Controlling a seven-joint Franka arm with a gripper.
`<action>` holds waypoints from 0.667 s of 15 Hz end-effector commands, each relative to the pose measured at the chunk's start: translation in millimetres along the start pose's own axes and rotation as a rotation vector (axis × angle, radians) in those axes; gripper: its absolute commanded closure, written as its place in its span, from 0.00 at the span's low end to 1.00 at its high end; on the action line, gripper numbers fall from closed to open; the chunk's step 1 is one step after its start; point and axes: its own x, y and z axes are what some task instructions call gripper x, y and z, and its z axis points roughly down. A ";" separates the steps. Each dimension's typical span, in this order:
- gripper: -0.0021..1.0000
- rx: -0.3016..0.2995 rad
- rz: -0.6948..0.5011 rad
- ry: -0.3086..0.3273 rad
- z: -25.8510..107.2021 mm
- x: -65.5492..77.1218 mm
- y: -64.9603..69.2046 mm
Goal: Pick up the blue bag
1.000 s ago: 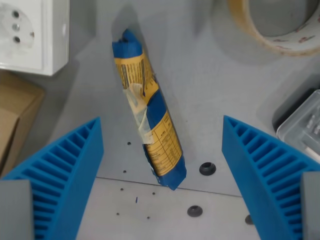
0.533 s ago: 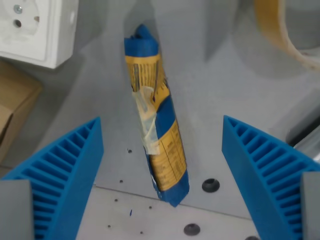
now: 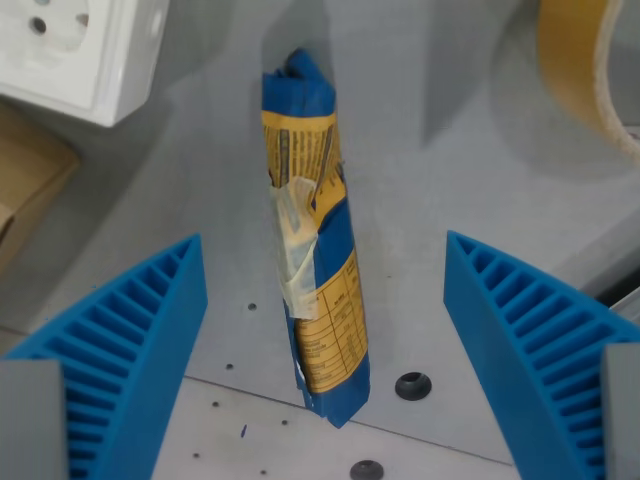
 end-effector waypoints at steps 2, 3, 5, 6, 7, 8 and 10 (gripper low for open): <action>0.00 -0.078 -0.095 0.095 11.6 -9.3 -2.4; 0.00 -0.078 -0.093 0.094 12.3 -9.4 -2.9; 0.00 -0.077 -0.089 0.087 12.0 -8.7 -3.6; 0.00 -0.076 -0.084 0.083 11.3 -8.1 -4.0; 0.00 -0.075 -0.079 0.080 10.4 -7.5 -4.3; 0.00 -0.074 -0.075 0.077 9.5 -7.1 -4.7; 0.00 -0.072 -0.070 0.072 8.1 -6.5 -5.5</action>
